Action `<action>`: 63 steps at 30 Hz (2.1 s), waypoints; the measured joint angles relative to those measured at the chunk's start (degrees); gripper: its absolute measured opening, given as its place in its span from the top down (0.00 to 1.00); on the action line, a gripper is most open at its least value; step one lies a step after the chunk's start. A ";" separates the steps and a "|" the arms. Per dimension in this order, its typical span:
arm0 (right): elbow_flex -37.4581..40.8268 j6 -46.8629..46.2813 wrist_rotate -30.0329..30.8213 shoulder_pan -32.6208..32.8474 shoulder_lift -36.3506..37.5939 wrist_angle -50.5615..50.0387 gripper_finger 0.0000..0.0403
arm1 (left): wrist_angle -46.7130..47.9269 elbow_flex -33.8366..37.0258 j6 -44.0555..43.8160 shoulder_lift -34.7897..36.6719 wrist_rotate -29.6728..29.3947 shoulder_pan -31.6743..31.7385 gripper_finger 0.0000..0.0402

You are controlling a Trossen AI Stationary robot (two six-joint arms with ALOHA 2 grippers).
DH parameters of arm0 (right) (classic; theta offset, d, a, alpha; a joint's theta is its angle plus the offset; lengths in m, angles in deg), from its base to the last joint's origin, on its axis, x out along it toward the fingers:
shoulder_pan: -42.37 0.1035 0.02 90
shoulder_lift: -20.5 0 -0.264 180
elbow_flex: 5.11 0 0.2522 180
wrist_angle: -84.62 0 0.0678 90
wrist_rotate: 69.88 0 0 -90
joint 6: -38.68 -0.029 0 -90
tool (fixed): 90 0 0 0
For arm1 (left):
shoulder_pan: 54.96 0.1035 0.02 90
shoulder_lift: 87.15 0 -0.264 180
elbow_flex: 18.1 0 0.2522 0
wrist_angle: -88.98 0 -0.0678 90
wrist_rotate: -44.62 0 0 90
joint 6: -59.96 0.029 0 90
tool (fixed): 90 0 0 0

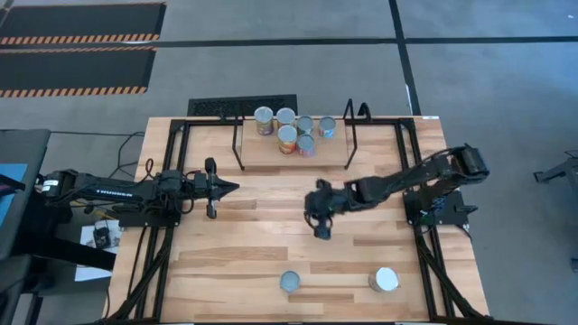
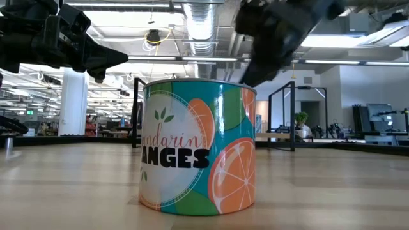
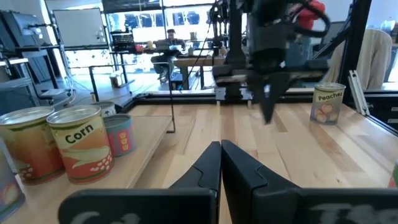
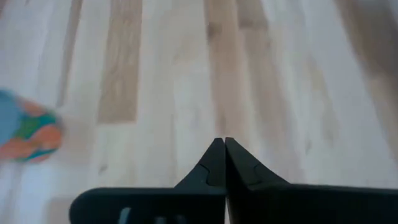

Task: Pick and place cans onto a shelf
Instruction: Put the canned peaches on the shelf aligned with the other canned peaches

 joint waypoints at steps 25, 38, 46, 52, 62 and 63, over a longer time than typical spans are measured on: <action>-19.47 -75.01 -8.94 32.91 2.25 -50.16 0.87 | 1.80 -0.02 -0.07 0.00 0.02 0.00 1.00; -25.58 -90.57 -18.38 35.46 -8.32 -55.86 0.57 | 2.34 -0.02 -0.72 0.00 0.37 0.00 1.00; -25.59 -91.20 -19.33 34.77 -12.75 -60.40 0.55 | 2.60 -0.02 -1.40 -0.02 0.37 0.00 1.00; -25.59 -85.69 -18.53 33.50 -14.05 -59.86 0.74 | 2.58 -0.02 -1.53 -0.02 0.35 0.00 1.00; -25.55 -73.89 -13.82 28.89 -12.77 -59.73 0.96 | 2.69 -0.02 -1.49 -0.02 0.33 0.02 1.00; -25.63 -72.27 -13.45 28.00 -12.42 -60.27 0.96 | 2.69 -0.02 -1.48 -0.02 0.33 0.00 1.00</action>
